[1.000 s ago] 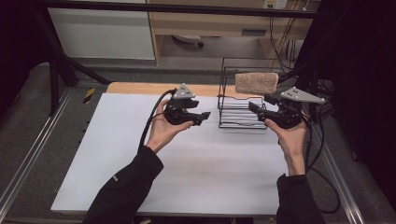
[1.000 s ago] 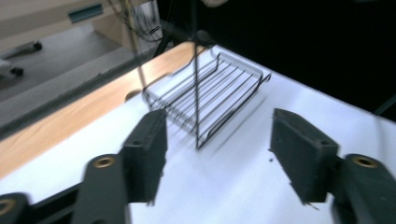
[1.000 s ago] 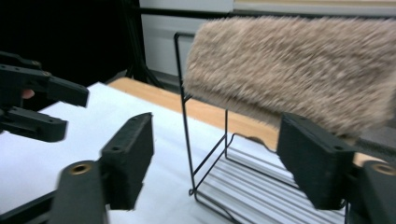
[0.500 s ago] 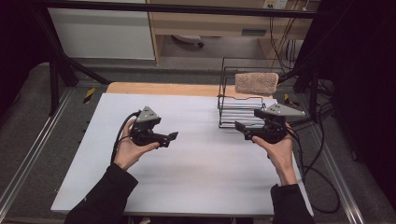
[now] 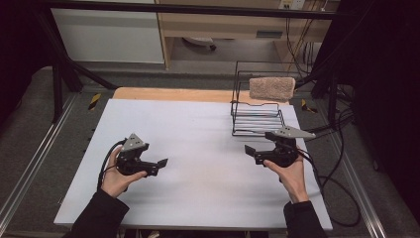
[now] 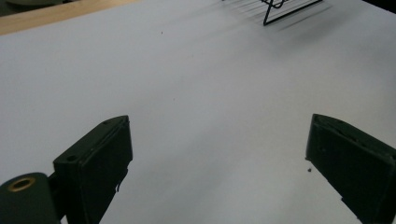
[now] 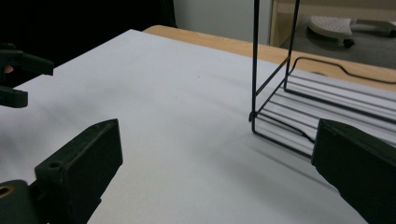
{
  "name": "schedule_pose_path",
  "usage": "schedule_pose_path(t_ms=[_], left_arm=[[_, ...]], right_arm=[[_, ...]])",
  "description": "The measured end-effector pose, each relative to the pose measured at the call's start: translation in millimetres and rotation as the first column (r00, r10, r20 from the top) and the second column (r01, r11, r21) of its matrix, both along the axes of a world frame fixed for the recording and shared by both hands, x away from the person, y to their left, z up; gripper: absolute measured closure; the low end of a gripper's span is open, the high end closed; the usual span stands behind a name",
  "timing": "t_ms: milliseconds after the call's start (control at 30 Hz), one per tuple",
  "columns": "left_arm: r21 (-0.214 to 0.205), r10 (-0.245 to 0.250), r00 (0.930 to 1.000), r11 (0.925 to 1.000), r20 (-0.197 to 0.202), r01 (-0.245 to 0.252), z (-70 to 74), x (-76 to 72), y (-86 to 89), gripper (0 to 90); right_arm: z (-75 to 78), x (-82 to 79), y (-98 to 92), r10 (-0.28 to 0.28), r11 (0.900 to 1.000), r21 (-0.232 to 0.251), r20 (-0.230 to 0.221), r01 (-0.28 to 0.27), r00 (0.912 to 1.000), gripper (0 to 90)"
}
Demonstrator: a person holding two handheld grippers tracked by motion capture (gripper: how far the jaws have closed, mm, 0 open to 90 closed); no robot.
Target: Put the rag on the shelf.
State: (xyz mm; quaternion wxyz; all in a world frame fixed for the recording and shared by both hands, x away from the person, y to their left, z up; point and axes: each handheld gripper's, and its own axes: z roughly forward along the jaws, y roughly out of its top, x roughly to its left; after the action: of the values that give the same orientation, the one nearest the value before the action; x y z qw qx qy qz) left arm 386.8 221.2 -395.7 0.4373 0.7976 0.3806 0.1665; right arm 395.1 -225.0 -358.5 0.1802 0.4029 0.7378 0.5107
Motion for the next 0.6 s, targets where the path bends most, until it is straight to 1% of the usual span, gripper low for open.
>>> schedule_pose_path(t_ms=[100,233,267,300,367,433,500,600], left_arm=[[0.009,0.005,0.9999,0.9999,-0.009,-0.005,-7.9,-5.6,7.7,6.7],[-0.001,0.018,0.9997,0.9998,-0.016,-0.018,-16.7,-11.5,16.8,6.6],[-0.005,0.02,0.9996,0.9998,-0.02,-0.02,-19.2,-13.1,19.2,6.6],[-0.003,0.02,0.9996,0.9998,-0.019,-0.02,-21.9,-14.6,21.8,6.6],[0.005,0.029,0.9995,0.9996,-0.015,-0.029,-27.6,-17.5,26.9,6.6],[0.012,0.03,0.9992,0.9995,-0.025,-0.03,-32.4,-19.3,31.9,6.6],[0.017,0.036,0.999,0.9992,-0.027,-0.035,-35.6,-21.2,36.2,6.6],[0.018,0.031,0.999,0.9994,-0.033,-0.03,-39.3,-24.4,41.6,6.6]], right_arm=[[-11.9,-3.1,-0.8,0.003,1.0,-0.001,-0.028,-0.003,0.9996,1.9],[-29.4,-7.2,-2.0,0.009,0.9998,-0.017,-0.065,-0.01,0.9978,0.7],[-33.5,-8.4,-2.6,0.013,0.9997,-0.019,-0.068,-0.014,0.9976,0.6],[-37.3,-9.9,-3.3,0.025,0.9993,-0.026,-0.068,-0.027,0.9974,0.6],[-44.1,-12.8,-4.2,0.028,0.9988,-0.037,-0.081,-0.031,0.9963,0.5],[-50.7,-15.6,-5.6,0.037,0.9984,-0.039,-0.091,-0.04,0.9952,0.5],[-56.9,-17.7,-7.7,0.047,0.9979,-0.038,-0.104,-0.052,0.9934,0.5],[-63.1,-20.5,-11.3,0.051,0.9975,-0.043,-0.117,-0.057,0.9918,0.4]])
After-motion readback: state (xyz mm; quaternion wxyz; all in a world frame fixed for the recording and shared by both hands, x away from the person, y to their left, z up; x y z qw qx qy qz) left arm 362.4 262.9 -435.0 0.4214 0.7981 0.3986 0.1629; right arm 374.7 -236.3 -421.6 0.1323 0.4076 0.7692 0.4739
